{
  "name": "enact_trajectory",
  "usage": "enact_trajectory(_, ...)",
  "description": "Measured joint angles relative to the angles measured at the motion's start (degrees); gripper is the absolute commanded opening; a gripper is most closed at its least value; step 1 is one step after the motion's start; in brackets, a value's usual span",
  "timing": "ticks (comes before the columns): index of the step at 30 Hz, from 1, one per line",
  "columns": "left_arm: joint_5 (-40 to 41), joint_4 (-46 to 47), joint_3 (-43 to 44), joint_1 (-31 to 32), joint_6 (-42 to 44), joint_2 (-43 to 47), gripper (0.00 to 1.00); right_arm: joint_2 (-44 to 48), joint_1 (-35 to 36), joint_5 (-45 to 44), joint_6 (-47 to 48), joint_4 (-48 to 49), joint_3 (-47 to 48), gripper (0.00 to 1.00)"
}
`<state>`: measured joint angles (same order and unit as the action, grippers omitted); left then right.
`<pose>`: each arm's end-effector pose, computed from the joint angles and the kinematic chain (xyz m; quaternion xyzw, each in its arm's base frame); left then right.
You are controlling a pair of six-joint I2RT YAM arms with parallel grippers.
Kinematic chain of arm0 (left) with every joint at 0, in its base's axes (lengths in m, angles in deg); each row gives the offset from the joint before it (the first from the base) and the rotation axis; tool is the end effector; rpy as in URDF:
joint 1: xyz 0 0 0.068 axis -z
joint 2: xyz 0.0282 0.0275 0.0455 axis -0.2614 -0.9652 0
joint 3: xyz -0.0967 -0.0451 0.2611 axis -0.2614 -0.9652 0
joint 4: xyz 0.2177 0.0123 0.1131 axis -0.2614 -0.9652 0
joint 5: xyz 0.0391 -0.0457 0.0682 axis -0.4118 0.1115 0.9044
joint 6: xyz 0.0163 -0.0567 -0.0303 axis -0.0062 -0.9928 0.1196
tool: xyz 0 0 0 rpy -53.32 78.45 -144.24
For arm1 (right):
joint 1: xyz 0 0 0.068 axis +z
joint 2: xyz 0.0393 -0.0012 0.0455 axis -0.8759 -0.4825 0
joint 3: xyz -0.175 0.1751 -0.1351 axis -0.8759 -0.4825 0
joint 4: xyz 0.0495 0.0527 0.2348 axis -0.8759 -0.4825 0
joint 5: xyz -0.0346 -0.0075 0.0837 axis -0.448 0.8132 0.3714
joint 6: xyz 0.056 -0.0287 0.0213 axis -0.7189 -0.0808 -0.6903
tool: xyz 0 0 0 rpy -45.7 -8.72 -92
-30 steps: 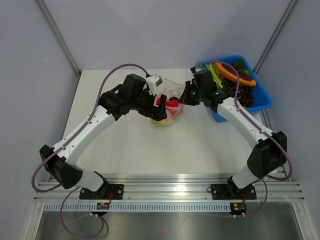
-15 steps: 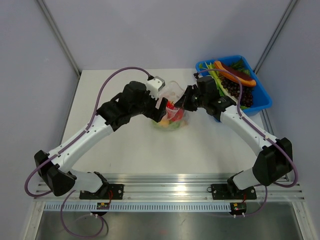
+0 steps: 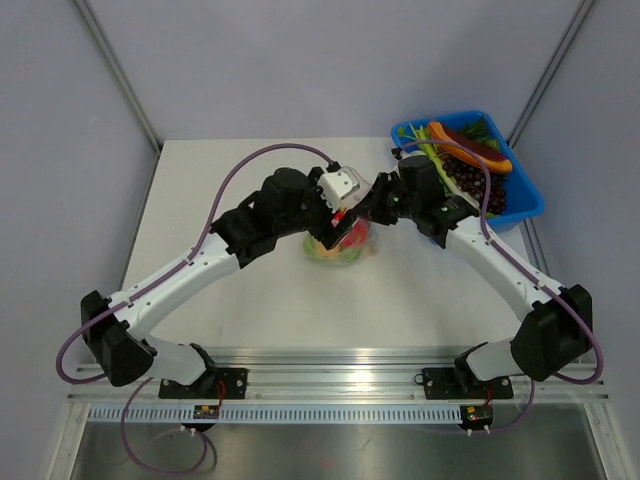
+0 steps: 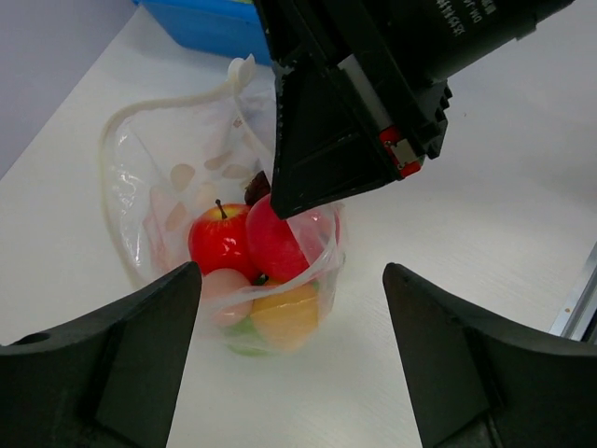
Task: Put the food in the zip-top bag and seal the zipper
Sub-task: Adjust the zipper food storage bag at the center of the board.
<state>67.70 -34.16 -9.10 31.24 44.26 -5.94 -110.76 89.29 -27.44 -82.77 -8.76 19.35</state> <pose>0.2102 -0.2287 0.3859 0.4246 0.7222 -0.2092 0.5044 0.2753 0.1621 0.3341 0.0271 0.8692 0.3605 0.3373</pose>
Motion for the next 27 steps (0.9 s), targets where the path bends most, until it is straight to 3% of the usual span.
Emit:
enact_trajectory(14,-6.56,3.37,-1.46,0.24,3.41,-5.31,0.74,0.00,0.00,0.00,-0.15,0.44,-0.90,0.17)
enact_trajectory(17,-6.78,4.07,-2.21,0.24,3.21,-5.31,0.47,0.00,0.00,0.07,-0.11,0.37,-0.31,0.23)
enact_trajectory(18,-6.75,4.24,-2.51,0.24,3.21,-5.31,0.37,0.00,0.00,0.11,-0.09,0.42,0.00,0.31)
enact_trajectory(19,-6.71,4.42,-2.78,0.24,3.04,-5.31,0.15,0.00,0.00,0.15,-0.07,0.48,0.24,0.38)
enact_trajectory(20,-6.64,4.48,-2.95,0.24,2.82,-5.31,0.06,0.00,0.00,0.13,-0.04,0.52,0.46,0.44)
enact_trajectory(21,-6.54,4.48,-2.97,0.24,3.06,-5.35,0.00,0.04,0.00,0.09,0.31,0.55,0.68,0.48)
enact_trajectory(27,-7.28,4.55,-3.02,-0.55,2.62,-5.38,0.00,3.21,0.00,-2.95,3.65,-1.03,1.75,0.68)
